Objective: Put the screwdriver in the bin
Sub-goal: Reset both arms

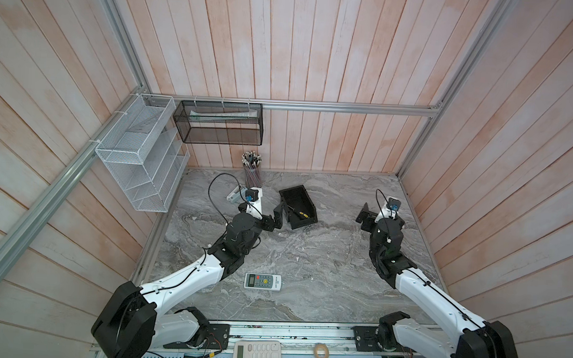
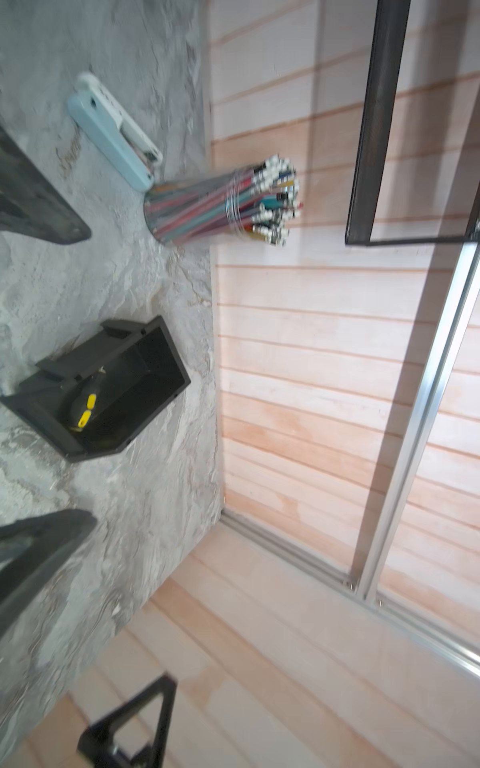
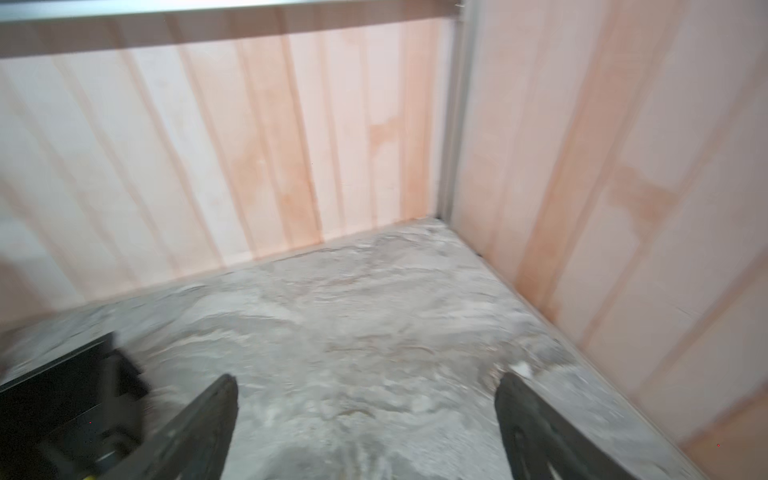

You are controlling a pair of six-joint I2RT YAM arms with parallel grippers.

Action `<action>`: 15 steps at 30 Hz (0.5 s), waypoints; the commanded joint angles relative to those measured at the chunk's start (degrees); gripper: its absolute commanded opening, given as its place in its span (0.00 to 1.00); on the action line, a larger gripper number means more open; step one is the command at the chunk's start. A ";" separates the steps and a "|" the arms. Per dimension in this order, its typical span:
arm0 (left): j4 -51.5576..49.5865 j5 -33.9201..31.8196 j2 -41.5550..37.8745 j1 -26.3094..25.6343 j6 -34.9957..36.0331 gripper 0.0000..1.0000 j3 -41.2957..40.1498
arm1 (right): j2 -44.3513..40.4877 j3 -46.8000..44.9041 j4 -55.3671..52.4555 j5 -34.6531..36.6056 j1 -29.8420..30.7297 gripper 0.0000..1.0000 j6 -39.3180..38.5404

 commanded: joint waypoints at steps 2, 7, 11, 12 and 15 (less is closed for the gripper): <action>-5.00 -18.22 -4.17 5.29 0.04 1.00 -3.36 | -1.57 -7.21 9.01 16.37 -2.26 0.98 1.69; 2.60 -28.69 -10.76 15.73 -1.59 1.00 -16.15 | 5.88 -11.36 18.59 18.15 -2.47 0.98 -3.94; 18.11 -32.42 -9.90 19.75 4.53 1.00 -25.89 | 12.40 -14.50 30.20 14.44 -2.53 0.98 -3.94; 18.46 -31.51 -8.62 21.44 4.14 1.00 -26.44 | 13.58 -15.96 34.87 13.69 -2.51 0.98 -4.04; 21.61 -29.33 -3.01 25.15 3.72 1.00 -27.14 | 17.22 -20.05 45.98 10.76 -2.20 0.98 -7.30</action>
